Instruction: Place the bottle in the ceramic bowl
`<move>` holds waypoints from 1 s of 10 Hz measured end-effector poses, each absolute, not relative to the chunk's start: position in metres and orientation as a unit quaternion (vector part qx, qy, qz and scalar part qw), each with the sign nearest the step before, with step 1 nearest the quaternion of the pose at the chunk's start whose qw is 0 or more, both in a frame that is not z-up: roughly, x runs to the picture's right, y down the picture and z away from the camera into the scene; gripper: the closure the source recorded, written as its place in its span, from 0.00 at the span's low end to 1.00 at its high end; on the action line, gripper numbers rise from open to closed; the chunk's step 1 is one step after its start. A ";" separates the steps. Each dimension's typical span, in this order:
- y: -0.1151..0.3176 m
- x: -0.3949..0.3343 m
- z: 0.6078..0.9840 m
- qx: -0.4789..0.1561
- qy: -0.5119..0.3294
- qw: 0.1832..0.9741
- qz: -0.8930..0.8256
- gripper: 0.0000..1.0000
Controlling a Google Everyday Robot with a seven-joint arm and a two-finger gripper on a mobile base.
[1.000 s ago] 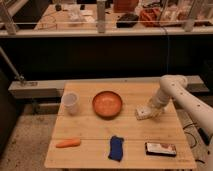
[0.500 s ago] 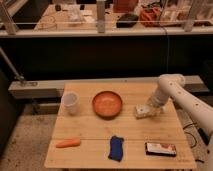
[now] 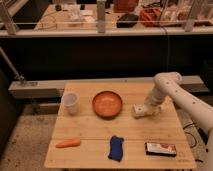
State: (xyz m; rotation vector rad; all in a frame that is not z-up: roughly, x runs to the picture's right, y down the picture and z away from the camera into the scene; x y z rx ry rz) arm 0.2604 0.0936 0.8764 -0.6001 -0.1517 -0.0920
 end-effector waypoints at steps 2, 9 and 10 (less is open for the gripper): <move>0.087 0.252 0.873 -0.295 -0.074 0.951 -0.052 1.00; 0.061 0.185 0.870 -0.289 -0.085 0.948 -0.099 1.00; 0.059 0.181 0.870 -0.289 -0.084 0.948 -0.105 1.00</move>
